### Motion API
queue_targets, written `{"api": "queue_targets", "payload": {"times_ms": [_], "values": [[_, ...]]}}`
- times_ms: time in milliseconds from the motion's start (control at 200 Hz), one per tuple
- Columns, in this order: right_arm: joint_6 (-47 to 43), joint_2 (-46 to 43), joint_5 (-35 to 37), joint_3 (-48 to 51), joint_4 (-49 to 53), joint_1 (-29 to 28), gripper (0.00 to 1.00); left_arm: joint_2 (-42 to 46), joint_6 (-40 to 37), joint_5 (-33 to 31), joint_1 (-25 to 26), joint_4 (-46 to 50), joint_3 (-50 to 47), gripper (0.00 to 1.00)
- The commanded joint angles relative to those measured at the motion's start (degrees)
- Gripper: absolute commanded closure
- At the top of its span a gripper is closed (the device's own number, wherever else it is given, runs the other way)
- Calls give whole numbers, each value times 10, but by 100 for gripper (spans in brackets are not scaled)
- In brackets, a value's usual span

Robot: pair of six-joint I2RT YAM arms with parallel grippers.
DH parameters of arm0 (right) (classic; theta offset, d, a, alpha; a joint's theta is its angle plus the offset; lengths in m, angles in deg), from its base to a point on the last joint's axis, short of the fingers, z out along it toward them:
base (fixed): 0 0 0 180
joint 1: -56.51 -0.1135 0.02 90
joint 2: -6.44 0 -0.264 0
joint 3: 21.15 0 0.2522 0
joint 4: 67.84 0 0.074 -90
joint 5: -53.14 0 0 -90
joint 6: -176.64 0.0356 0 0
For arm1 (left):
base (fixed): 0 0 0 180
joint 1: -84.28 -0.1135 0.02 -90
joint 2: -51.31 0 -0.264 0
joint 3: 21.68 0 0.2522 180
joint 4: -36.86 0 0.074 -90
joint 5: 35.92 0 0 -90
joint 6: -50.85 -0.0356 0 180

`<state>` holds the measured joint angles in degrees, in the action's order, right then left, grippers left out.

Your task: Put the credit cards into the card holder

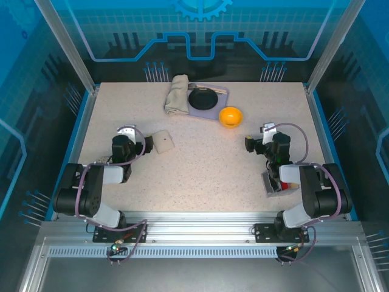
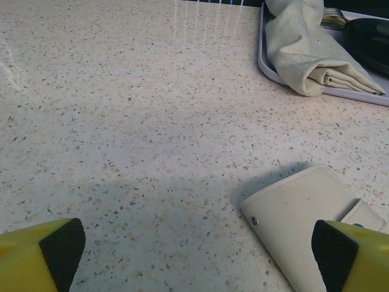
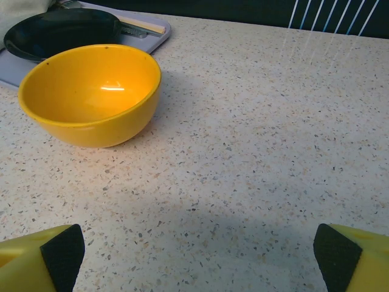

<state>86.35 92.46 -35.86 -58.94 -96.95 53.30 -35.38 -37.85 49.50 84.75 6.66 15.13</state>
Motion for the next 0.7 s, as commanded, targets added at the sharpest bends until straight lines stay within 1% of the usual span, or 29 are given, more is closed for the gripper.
{"api": "queue_targets", "payload": {"times_ms": [0, 535, 695], "values": [[-6, 2, -6, -10, 1, 5, 0, -1, -10, 15, -4, -4, 10, 1], [-4, 1, -8, -10, 1, 8, 0, -1, -10, 16, -5, -3, 11, 1], [-12, -1, 4, -4, -7, -3, 0, 4, -17, 20, 1, -19, -1, 1]]}}
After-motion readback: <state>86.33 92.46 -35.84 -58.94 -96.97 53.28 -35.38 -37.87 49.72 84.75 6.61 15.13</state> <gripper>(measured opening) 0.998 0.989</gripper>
